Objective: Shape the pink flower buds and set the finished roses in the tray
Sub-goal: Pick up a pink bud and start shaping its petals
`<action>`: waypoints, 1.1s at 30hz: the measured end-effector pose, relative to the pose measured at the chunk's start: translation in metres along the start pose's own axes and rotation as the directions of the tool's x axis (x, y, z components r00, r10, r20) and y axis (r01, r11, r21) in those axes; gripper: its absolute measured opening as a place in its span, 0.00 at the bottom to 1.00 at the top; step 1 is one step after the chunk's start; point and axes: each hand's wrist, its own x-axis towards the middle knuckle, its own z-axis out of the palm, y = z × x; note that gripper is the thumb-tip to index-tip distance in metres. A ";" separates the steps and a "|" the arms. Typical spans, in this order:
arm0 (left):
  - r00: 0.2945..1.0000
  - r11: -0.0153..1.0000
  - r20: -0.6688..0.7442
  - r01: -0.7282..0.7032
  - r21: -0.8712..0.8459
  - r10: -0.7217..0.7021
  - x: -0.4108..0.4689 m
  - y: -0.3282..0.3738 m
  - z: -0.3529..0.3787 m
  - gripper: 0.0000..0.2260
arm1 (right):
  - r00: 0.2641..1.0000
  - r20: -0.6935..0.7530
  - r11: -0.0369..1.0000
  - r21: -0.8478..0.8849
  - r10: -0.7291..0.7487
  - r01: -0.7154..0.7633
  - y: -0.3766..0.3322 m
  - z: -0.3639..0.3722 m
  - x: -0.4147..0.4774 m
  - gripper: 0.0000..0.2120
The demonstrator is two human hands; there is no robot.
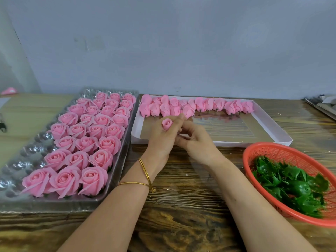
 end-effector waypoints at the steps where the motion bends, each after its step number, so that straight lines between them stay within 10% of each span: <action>1: 1.000 1.000 -0.011 0.008 0.006 -0.008 0.001 -0.001 -0.001 0.10 | 1.000 0.009 1.000 -0.008 0.001 -0.001 0.000 -0.001 0.000 0.12; 24: 0.998 0.999 -0.030 0.053 0.005 -0.052 -0.001 0.001 -0.001 0.11 | 0.999 -0.035 0.997 -0.069 0.020 -0.022 0.001 -0.001 0.001 0.11; 33: 0.987 0.946 -0.034 -0.143 0.291 0.159 -0.002 0.000 0.001 0.16 | 0.944 -0.312 0.992 0.093 0.112 -0.087 0.000 -0.008 0.005 0.07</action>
